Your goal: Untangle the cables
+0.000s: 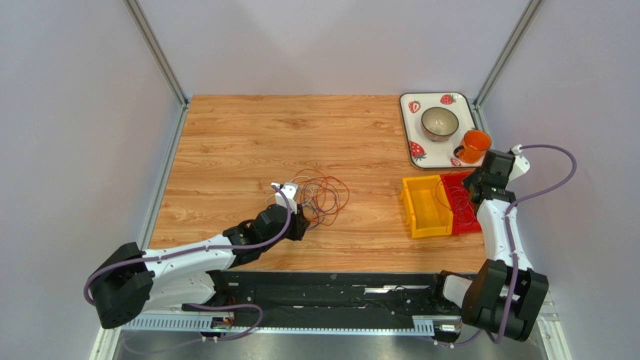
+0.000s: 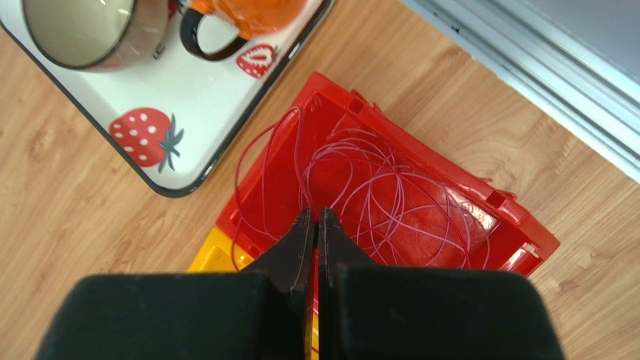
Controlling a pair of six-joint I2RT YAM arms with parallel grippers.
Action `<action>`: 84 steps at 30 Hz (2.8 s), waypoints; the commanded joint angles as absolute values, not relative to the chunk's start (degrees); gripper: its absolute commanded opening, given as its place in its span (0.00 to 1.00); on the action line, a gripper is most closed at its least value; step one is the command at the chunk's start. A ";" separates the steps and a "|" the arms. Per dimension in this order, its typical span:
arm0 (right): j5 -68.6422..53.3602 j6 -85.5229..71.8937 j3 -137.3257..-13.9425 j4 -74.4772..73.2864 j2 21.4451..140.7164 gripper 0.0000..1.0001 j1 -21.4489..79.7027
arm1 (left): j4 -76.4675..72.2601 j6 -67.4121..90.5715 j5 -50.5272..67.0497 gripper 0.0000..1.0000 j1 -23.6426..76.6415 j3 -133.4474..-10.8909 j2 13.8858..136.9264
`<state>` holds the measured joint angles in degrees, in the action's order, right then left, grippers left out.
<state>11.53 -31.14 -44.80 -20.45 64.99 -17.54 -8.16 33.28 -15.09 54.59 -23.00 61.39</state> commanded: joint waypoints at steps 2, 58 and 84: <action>11.95 -31.02 -43.69 -19.95 64.95 0.00 -17.58 | -8.96 34.10 -14.85 0.30 54.40 -24.79 61.35; 30.40 -23.82 -63.45 -54.93 82.52 0.43 13.88 | -10.81 34.37 -15.38 0.30 54.40 -21.89 57.13; 41.83 -22.24 -72.16 -58.01 97.56 0.39 14.94 | -10.81 34.37 -15.47 0.30 54.40 -21.36 56.25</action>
